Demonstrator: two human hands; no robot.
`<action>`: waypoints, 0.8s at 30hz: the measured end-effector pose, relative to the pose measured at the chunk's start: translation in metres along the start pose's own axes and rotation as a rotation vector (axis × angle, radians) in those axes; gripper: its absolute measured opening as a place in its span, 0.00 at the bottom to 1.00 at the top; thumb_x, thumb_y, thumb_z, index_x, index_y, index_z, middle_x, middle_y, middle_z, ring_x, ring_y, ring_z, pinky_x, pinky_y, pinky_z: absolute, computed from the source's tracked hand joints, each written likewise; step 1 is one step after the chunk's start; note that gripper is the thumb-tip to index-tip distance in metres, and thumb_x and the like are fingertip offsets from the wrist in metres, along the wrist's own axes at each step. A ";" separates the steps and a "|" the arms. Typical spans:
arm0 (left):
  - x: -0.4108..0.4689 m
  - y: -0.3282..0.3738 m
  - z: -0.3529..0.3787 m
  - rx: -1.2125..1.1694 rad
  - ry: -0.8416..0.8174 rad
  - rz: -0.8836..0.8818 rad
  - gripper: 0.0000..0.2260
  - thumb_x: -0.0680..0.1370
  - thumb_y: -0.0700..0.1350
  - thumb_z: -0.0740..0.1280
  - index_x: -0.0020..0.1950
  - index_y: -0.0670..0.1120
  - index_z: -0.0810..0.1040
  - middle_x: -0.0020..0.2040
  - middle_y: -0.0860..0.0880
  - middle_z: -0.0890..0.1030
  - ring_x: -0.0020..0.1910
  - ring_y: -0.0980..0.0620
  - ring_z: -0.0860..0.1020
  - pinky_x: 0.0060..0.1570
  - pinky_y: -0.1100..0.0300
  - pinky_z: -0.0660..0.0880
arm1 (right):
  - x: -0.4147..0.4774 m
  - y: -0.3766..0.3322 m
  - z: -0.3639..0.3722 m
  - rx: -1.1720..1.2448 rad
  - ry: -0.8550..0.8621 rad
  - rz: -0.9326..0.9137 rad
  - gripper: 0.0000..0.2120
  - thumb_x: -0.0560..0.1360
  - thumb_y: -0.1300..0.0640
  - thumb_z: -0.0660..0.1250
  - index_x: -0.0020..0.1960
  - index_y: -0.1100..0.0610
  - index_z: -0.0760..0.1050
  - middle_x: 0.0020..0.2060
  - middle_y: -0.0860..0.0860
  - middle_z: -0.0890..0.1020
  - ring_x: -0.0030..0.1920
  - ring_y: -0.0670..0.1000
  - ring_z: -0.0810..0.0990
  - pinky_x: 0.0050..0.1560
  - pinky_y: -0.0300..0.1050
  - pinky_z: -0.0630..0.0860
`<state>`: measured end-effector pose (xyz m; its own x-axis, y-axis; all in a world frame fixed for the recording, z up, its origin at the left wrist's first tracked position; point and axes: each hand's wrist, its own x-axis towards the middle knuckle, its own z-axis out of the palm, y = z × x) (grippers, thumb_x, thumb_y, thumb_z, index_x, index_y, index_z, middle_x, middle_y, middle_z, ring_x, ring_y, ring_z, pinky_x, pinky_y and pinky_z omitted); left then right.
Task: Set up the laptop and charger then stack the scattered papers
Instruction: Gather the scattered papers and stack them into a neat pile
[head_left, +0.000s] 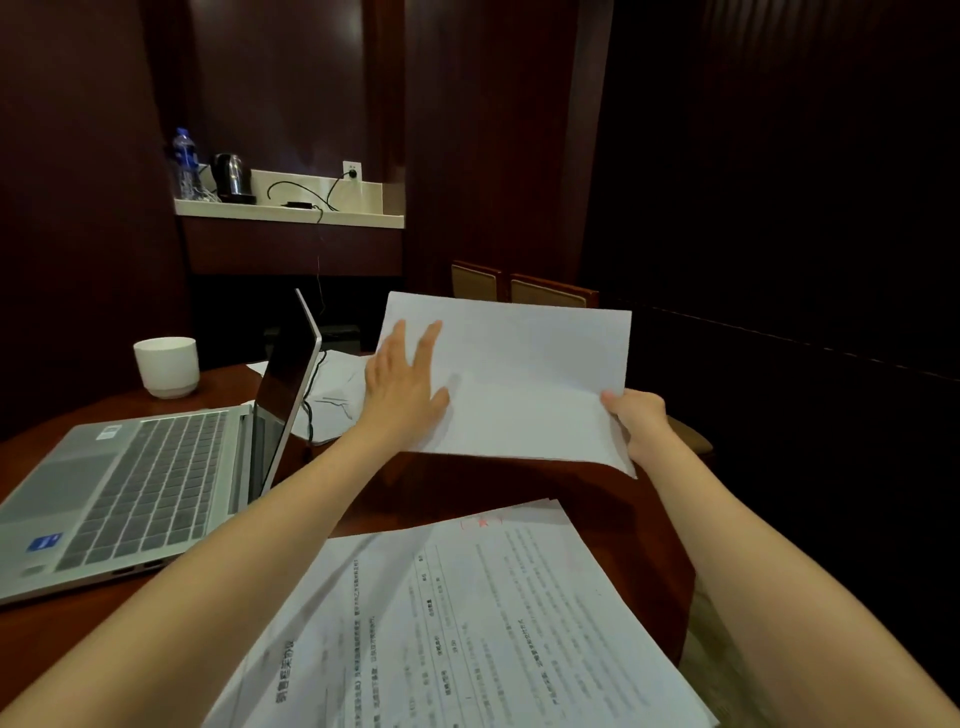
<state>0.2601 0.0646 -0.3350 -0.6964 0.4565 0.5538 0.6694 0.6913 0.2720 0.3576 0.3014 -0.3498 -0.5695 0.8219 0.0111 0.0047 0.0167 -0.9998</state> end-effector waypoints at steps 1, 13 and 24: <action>0.001 0.004 -0.002 0.049 -0.012 0.059 0.32 0.79 0.48 0.60 0.77 0.52 0.45 0.76 0.41 0.44 0.76 0.41 0.45 0.72 0.47 0.46 | -0.001 -0.001 -0.002 -0.035 -0.032 0.050 0.12 0.77 0.62 0.65 0.59 0.65 0.74 0.53 0.57 0.79 0.55 0.58 0.77 0.61 0.54 0.74; 0.012 0.027 -0.028 -0.144 -0.367 0.006 0.14 0.80 0.39 0.60 0.65 0.43 0.75 0.63 0.43 0.76 0.61 0.46 0.74 0.58 0.58 0.69 | -0.024 0.014 -0.028 -0.370 -0.524 0.250 0.22 0.77 0.59 0.65 0.68 0.64 0.67 0.56 0.57 0.80 0.52 0.57 0.80 0.55 0.49 0.75; -0.011 0.022 -0.035 -0.160 -1.015 -0.108 0.12 0.81 0.38 0.58 0.54 0.52 0.77 0.53 0.49 0.79 0.51 0.50 0.79 0.50 0.59 0.78 | -0.049 0.000 -0.027 -0.468 -0.804 0.076 0.12 0.75 0.54 0.67 0.58 0.56 0.76 0.52 0.52 0.83 0.52 0.52 0.82 0.50 0.43 0.79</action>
<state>0.2912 0.0552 -0.3079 -0.5951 0.7057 -0.3846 0.5655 0.7077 0.4235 0.4079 0.2768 -0.3496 -0.9511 0.1920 -0.2418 0.2965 0.3499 -0.8886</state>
